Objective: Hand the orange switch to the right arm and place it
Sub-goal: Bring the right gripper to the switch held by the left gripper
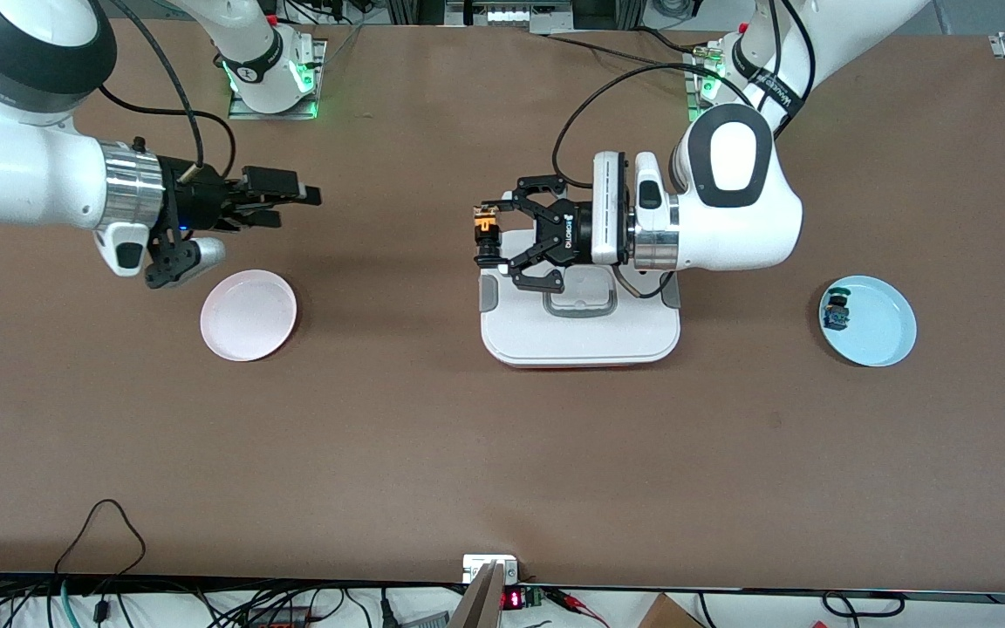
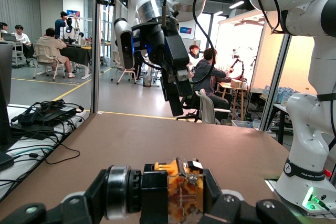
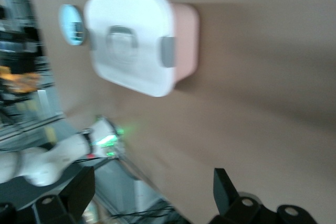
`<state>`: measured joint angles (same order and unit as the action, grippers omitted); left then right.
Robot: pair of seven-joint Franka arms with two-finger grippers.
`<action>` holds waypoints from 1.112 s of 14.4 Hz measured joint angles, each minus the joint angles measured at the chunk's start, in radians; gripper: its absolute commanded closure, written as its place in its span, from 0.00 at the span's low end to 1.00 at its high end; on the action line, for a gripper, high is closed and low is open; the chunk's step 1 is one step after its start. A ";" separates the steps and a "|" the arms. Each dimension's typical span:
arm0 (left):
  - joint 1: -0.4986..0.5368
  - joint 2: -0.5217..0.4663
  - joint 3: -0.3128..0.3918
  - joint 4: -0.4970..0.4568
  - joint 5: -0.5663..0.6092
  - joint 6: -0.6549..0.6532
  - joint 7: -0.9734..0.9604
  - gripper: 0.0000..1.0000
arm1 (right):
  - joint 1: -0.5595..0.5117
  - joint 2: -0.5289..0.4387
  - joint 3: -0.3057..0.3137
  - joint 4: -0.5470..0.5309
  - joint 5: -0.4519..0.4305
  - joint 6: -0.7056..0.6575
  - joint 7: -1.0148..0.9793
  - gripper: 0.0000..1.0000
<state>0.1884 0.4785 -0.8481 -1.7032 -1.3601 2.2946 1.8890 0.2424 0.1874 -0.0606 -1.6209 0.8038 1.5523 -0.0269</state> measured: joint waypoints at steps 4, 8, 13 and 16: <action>-0.031 0.001 0.000 0.000 -0.029 0.036 0.001 0.82 | 0.001 0.063 0.000 -0.055 0.316 0.000 -0.001 0.00; -0.047 0.005 0.000 0.000 -0.050 0.061 0.001 0.82 | 0.012 0.108 0.000 -0.099 0.600 0.008 -0.008 0.00; -0.047 0.015 0.001 0.000 -0.051 0.062 0.003 0.82 | 0.040 0.148 0.000 -0.101 0.747 0.079 -0.042 0.00; -0.046 0.016 0.002 0.000 -0.051 0.062 0.004 0.82 | 0.080 0.175 0.001 -0.108 0.802 0.104 -0.170 0.00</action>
<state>0.1420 0.4944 -0.8460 -1.7030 -1.4108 2.3566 1.8932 0.3222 0.3620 -0.0601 -1.7289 1.6055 1.6564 -0.1967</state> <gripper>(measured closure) 0.273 0.000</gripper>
